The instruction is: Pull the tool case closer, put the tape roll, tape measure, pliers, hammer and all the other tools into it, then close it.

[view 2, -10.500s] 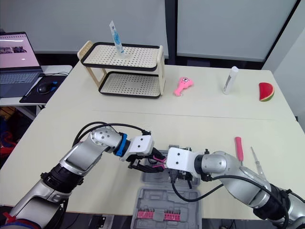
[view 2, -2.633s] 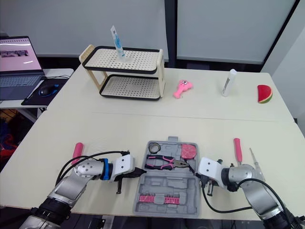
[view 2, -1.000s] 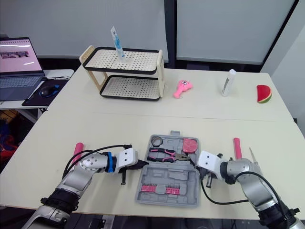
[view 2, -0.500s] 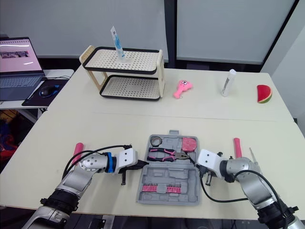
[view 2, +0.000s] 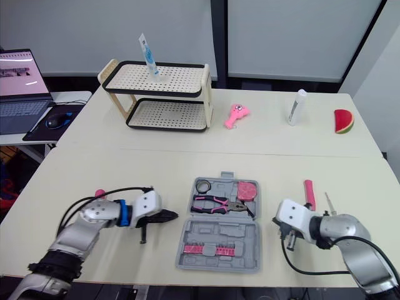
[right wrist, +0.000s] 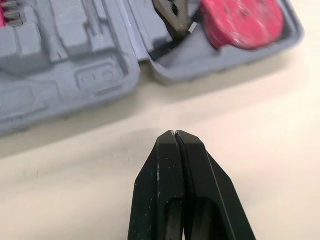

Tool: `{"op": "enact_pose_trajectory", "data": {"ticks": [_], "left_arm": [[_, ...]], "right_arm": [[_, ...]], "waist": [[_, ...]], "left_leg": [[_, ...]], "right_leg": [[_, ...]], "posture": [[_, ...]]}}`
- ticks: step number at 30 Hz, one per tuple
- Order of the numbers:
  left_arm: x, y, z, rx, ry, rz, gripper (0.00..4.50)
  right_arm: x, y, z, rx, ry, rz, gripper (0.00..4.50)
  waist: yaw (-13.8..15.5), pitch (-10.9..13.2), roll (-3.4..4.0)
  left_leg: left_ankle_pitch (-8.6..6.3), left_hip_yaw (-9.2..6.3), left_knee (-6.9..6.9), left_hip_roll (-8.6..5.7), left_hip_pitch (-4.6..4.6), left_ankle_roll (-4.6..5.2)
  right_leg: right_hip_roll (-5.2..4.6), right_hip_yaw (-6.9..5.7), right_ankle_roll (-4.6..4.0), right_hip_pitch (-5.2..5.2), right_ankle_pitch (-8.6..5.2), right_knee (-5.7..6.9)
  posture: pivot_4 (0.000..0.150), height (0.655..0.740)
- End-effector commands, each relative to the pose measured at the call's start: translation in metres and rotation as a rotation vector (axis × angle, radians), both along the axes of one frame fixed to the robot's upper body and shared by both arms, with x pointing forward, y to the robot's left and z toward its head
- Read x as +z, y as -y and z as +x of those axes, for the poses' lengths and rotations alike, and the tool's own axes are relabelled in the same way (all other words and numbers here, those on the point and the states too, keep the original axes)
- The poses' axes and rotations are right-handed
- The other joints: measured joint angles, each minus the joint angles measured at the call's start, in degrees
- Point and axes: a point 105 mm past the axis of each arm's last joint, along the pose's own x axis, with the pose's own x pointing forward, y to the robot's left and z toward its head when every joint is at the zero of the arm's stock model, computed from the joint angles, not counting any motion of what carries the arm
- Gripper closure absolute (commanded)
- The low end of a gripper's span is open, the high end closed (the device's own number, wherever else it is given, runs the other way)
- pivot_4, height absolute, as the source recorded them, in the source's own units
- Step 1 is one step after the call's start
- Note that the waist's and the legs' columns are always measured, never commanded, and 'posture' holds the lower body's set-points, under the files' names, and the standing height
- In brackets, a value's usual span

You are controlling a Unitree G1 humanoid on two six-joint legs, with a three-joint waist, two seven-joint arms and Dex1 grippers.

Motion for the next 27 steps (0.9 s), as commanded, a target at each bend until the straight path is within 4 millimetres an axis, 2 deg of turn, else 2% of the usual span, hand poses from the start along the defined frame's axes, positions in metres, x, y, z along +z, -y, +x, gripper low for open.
{"op": "enact_pose_trajectory", "data": {"ticks": [1,5,6,7,10,14,18,21,24,27], "left_arm": [[0.032,-0.015,-0.003,0.065,0.051,-0.090,4.49],[0.052,-0.055,-0.018,0.234,-0.004,-0.135,4.49],[0.056,-0.065,-0.022,0.275,-0.016,-0.142,4.32],[0.059,-0.078,-0.026,0.329,-0.022,-0.148,4.13],[0.063,-0.124,-0.039,0.529,-0.018,-0.152,3.35],[0.054,-0.158,-0.065,0.710,-0.071,-0.170,2.17],[0.043,-0.183,-0.091,0.859,-0.116,-0.183,0.92],[0.038,-0.193,-0.099,0.936,-0.131,-0.198,0.02],[0.034,-0.200,-0.106,0.992,-0.144,-0.209,0.00],[0.029,-0.206,-0.112,1.034,-0.154,-0.219,0.00]], "right_arm": [[0.033,0.011,-0.002,-0.034,0.099,0.032,4.50],[0.049,0.051,-0.013,-0.167,0.117,0.010,4.50],[0.052,0.061,-0.016,-0.204,0.117,0.007,4.50],[0.054,0.072,-0.020,-0.246,0.119,0.003,4.50],[0.057,0.104,-0.041,-0.360,0.095,-0.012,3.93],[0.053,0.126,-0.062,-0.441,0.058,-0.011,3.10],[0.048,0.143,-0.082,-0.509,0.010,-0.004,2.27],[0.045,0.152,-0.092,-0.544,-0.017,-0.001,1.67],[0.043,0.158,-0.096,-0.552,-0.031,-0.010,1.00],[0.043,0.159,-0.094,-0.554,-0.027,-0.007,0.02]], "waist": [[0.11,0.00,0.00],[0.15,0.00,-0.02],[0.15,0.00,-0.02],[0.17,0.00,-0.02],[0.18,0.00,-0.03],[0.15,-0.01,-0.06],[0.11,-0.03,-0.11],[0.07,-0.07,-0.19],[0.09,-0.16,-0.33],[0.09,-0.19,-0.40]], "left_leg": [[0.00,0.00,0.01,0.00,-0.01,0.00],[0.00,0.01,0.01,0.02,0.02,0.00],[0.00,0.01,0.00,0.03,0.03,0.00],[0.00,0.03,0.00,0.02,0.05,0.00],[0.00,0.05,-0.02,0.02,0.06,0.00],[-0.01,0.10,-0.04,0.02,0.09,-0.01],[-0.01,0.19,-0.05,0.05,0.11,-0.02],[-0.01,0.20,-0.05,0.06,0.15,-0.02],[0.00,0.21,-0.04,0.06,0.15,-0.03],[0.00,0.22,-0.05,0.06,0.17,-0.03]], "right_leg": [[-0.02,0.00,0.01,0.01,0.00,0.00],[-0.03,-0.02,0.00,0.05,-0.01,0.00],[-0.02,-0.03,0.00,0.06,-0.01,-0.01],[-0.02,-0.02,0.00,0.07,-0.01,-0.01],[-0.04,-0.01,-0.01,0.09,-0.01,-0.02],[-0.03,0.01,-0.04,0.09,-0.04,-0.04],[-0.04,0.09,-0.07,0.07,-0.09,-0.07],[-0.04,0.09,-0.06,0.06,-0.19,-0.07],[-0.05,0.12,-0.15,0.07,-0.28,-0.07],[-0.06,0.12,-0.17,0.06,-0.29,-0.08]], "posture": [[0.150,0.7350],[0.150,0.7350],[0.150,0.7350],[0.150,0.7350],[0.150,0.7350],[0.150,0.7350],[0.150,0.7350],[0.150,0.7350],[0.150,0.7350],[0.150,0.7350]]}}
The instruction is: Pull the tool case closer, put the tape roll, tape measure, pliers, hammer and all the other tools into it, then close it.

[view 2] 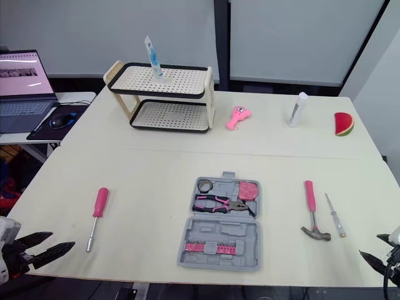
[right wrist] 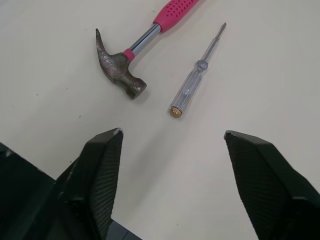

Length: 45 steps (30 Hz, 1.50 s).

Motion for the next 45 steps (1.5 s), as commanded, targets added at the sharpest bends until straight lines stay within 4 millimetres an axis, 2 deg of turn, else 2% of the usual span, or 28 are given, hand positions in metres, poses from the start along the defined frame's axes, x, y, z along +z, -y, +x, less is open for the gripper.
{"op": "enact_pose_trajectory", "data": {"ticks": [1,10,15,20,27,34,39,45], "left_arm": [[0.005,-0.010,-0.005,0.063,0.031,-0.006,0.00],[0.000,-0.009,-0.013,0.077,0.019,-0.004,0.00],[0.008,0.010,-0.002,-0.028,0.049,0.002,0.00],[0.021,0.043,0.018,-0.187,0.100,-0.002,0.00],[0.040,0.113,0.042,-0.511,0.184,-0.012,0.00],[0.059,0.166,0.052,-0.751,0.251,-0.010,0.00],[0.073,0.205,0.056,-0.938,0.310,-0.015,0.00],[0.086,0.231,0.053,-1.041,0.344,-0.065,0.00]], "right_arm": [[0.010,0.004,0.004,0.004,0.036,-0.024,0.02],[0.011,0.002,0.014,0.022,0.046,-0.021,0.02],[0.014,-0.002,0.018,0.030,0.051,-0.017,0.02],[0.020,-0.007,0.021,0.032,0.067,0.000,0.02],[0.028,-0.018,0.033,0.030,0.107,0.041,0.02],[0.031,-0.027,0.052,-0.005,0.137,0.070,0.02],[0.024,-0.036,0.070,-0.044,0.118,0.094,0.02],[0.008,-0.039,0.088,-0.145,0.097,0.108,0.02]], "waist": [[0.00,-0.02,-0.03],[-0.01,-0.02,-0.04],[0.06,-0.04,-0.07],[0.10,-0.01,-0.03],[0.10,0.02,0.01],[0.06,0.12,0.07],[0.07,0.23,0.19],[0.02,0.28,0.27]], "left_leg": [[0.00,0.00,0.00,0.00,0.00,0.00],[-0.01,0.02,-0.11,0.00,-0.01,-0.01],[-0.02,0.02,-0.11,0.00,-0.02,-0.02],[-0.01,0.03,-0.10,-0.01,-0.02,-0.02],[-0.01,0.03,-0.10,-0.01,-0.04,-0.02],[-0.02,0.02,-0.10,-0.01,-0.04,-0.02],[-0.01,0.04,-0.09,-0.03,-0.08,-0.02],[-0.01,0.00,-0.11,-0.03,-0.16,-0.01]], "right_leg": [[0.00,0.00,0.00,0.00,0.00,0.00],[-0.02,-0.04,-0.02,-0.04,0.09,-0.03],[-0.02,-0.03,-0.02,-0.03,0.08,-0.04],[-0.03,-0.02,-0.01,-0.02,0.09,-0.04],[-0.03,-0.01,0.03,-0.01,0.12,-0.05],[0.00,-0.01,0.02,-0.03,0.10,-0.05],[-0.01,0.04,0.07,-0.05,0.14,-0.07],[0.00,0.00,0.06,-0.10,0.14,-0.08]], "posture": [[0.150,0.7350],[0.150,0.7350],[0.150,0.7350],[0.150,0.7350],[0.150,0.7350],[0.150,0.7350],[0.150,0.7350],[0.150,0.7350]]}}
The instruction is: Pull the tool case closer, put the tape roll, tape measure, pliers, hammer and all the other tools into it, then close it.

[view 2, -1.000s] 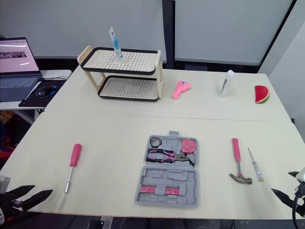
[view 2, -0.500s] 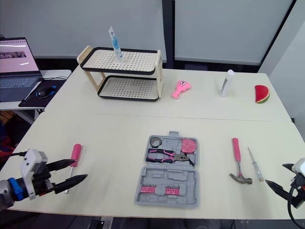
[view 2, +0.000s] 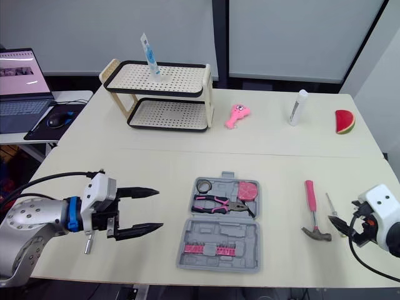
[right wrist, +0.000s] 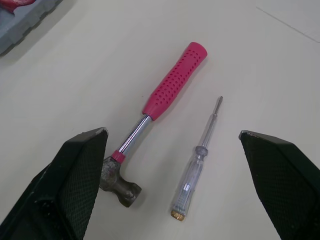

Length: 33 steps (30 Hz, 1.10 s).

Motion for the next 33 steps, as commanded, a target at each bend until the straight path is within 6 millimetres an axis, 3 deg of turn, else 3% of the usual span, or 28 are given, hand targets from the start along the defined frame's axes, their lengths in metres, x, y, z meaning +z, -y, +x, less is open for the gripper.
{"op": "enact_pose_trajectory", "data": {"ticks": [1,9,24,29,33], "left_arm": [[0.009,0.017,-0.008,-0.088,0.008,-0.035,0.00],[0.018,0.037,-0.017,-0.239,0.067,-0.108,0.00],[0.023,0.053,-0.012,-0.339,0.128,-0.129,0.00],[0.023,0.055,-0.011,-0.344,0.130,-0.132,0.00],[0.023,0.054,-0.009,-0.340,0.133,-0.128,0.00]], "right_arm": [[-0.006,0.003,0.012,-0.093,0.010,-0.008,0.02],[-0.036,0.016,0.028,-0.244,-0.040,0.000,0.02],[-0.064,0.034,0.033,-0.346,-0.102,0.065,0.02],[-0.072,0.033,0.032,-0.344,-0.132,0.082,1.57],[-0.076,0.032,0.032,-0.343,-0.139,0.083,2.40]], "waist": [[-0.03,0.00,0.00],[0.09,0.09,0.14],[-0.05,0.10,0.16],[-0.07,0.09,0.17],[-0.05,0.09,0.16]], "left_leg": [[0.00,0.00,-0.01,0.00,0.00,0.00],[0.00,-0.01,-0.01,-0.02,-0.06,0.01],[0.00,-0.01,0.03,-0.02,-0.03,0.01],[0.00,-0.01,0.03,-0.02,-0.03,0.01],[0.00,-0.01,0.05,-0.02,-0.03,0.01]], "right_leg": [[0.00,-0.01,0.00,0.00,0.00,0.00],[-0.01,-0.04,-0.01,-0.04,-0.01,-0.02],[0.01,-0.01,0.00,-0.02,0.00,0.02],[0.01,0.00,0.01,-0.02,0.00,0.02],[0.01,-0.01,0.02,0.01,0.01,0.02]], "posture": [[0.150,0.7350],[0.150,0.7350],[0.150,0.7350],[0.150,0.7350],[0.150,0.7350]]}}
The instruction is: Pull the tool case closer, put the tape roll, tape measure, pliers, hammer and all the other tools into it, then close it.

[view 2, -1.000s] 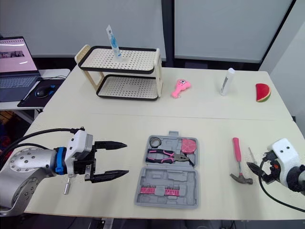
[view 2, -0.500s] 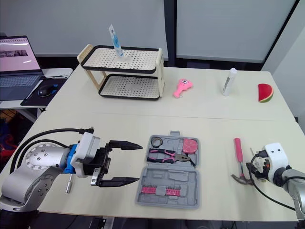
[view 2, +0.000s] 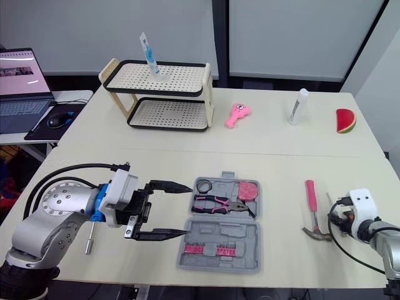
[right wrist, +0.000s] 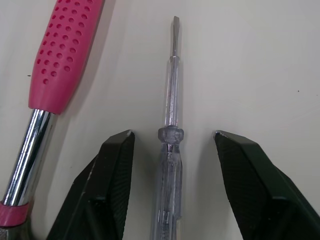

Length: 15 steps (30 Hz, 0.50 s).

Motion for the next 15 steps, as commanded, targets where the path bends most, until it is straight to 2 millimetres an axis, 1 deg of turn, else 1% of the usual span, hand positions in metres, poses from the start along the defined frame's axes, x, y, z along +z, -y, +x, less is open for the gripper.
{"op": "enact_pose_trajectory", "data": {"ticks": [1,7,11,12,15], "left_arm": [[0.004,0.002,0.000,-0.014,0.037,-0.001,0.00],[0.002,-0.005,0.004,0.017,0.039,0.018,0.00],[0.001,-0.012,0.009,0.048,0.050,0.035,0.00],[0.001,-0.013,0.010,0.054,0.052,0.036,0.00],[0.000,-0.017,0.011,0.068,0.058,0.043,0.00]], "right_arm": [[-0.005,0.002,-0.002,-0.010,-0.013,-0.003,2.52],[-0.003,0.005,-0.002,-0.049,0.008,0.005,3.41],[0.007,0.012,-0.004,-0.082,0.050,-0.026,4.14],[0.008,0.014,-0.005,-0.086,0.057,-0.031,4.23],[0.023,0.015,-0.007,-0.098,0.111,-0.046,4.23]], "waist": [[0.01,0.00,0.00],[0.01,-0.01,-0.02],[0.03,-0.01,-0.02],[0.05,-0.01,-0.02],[0.17,0.00,0.02]], "left_leg": [[0.00,0.00,0.00,0.00,0.00,0.00],[0.00,-0.01,0.01,0.00,0.01,0.00],[0.00,-0.01,0.01,-0.01,0.01,0.00],[0.00,-0.01,0.00,0.00,0.01,0.00],[0.00,-0.02,-0.01,0.00,-0.03,0.00]], "right_leg": [[0.00,0.00,0.00,0.00,0.00,0.00],[0.00,0.00,0.01,0.02,0.01,0.00],[0.00,0.00,0.01,0.01,0.01,0.00],[0.00,-0.01,0.01,0.00,0.01,0.00],[0.00,-0.02,0.01,-0.02,0.01,0.00]], "posture": [[0.150,0.7350],[0.150,0.7350],[0.150,0.7350],[0.150,0.7350],[0.150,0.7350]]}}
